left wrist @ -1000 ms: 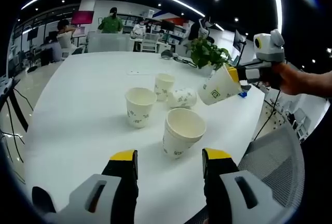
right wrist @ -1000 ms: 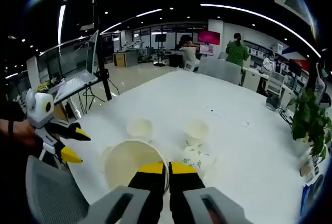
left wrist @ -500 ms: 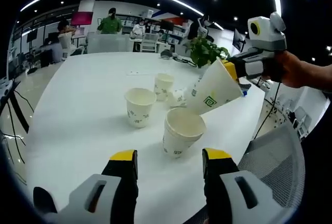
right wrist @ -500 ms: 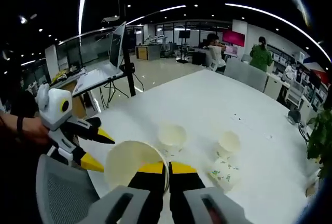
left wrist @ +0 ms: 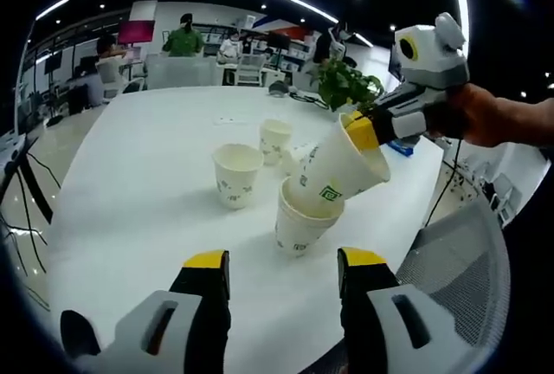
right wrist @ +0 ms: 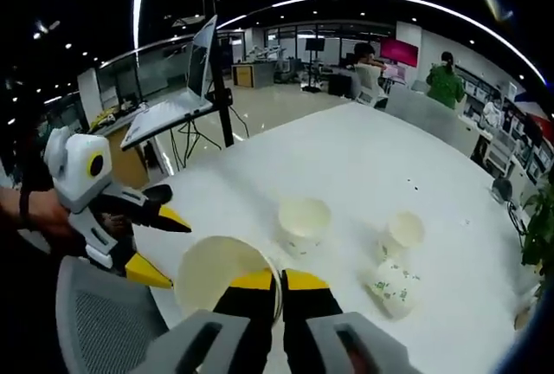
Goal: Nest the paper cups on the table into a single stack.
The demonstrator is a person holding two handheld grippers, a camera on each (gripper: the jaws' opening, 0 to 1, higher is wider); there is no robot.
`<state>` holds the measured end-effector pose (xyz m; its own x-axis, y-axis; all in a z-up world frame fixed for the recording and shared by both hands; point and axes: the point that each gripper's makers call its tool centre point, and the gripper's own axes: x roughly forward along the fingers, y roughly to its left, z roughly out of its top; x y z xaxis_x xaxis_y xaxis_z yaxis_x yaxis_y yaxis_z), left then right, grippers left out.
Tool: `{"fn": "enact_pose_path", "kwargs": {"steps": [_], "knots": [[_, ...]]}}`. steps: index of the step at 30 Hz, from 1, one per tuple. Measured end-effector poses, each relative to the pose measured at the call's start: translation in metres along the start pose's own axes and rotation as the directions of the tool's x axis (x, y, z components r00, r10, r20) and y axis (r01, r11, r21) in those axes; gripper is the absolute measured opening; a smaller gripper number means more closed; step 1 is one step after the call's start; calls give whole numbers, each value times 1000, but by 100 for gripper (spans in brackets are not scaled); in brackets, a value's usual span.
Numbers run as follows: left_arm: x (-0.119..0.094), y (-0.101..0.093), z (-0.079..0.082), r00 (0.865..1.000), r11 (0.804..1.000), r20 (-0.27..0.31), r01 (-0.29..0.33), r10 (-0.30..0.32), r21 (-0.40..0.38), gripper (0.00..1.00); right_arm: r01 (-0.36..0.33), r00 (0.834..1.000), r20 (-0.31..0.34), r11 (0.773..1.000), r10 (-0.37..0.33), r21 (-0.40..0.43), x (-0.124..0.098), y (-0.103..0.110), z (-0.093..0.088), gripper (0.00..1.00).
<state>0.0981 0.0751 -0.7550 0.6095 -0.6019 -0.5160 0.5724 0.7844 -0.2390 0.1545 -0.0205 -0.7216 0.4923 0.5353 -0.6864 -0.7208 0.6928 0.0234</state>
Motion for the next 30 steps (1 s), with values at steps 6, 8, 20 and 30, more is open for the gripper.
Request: {"fn": "enact_pose_path", "kwargs": {"steps": [6, 8, 20, 30], "knots": [[-3, 0, 1, 1000, 1000, 8, -3, 3, -5, 50, 2, 1000, -19, 1000, -2, 13, 11, 1, -4, 0], [-3, -1, 0, 1000, 1000, 7, -1, 1, -4, 51, 2, 1000, -18, 1000, -1, 24, 12, 1, -2, 0], [-5, -2, -1, 1000, 1000, 2, 4, -4, 5, 51, 16, 998, -56, 999, -14, 51, 32, 0, -11, 1], [-6, 0, -1, 1000, 1000, -2, 2, -2, 8, 51, 23, 998, -62, 998, -19, 57, 40, -1, -15, 3]]}}
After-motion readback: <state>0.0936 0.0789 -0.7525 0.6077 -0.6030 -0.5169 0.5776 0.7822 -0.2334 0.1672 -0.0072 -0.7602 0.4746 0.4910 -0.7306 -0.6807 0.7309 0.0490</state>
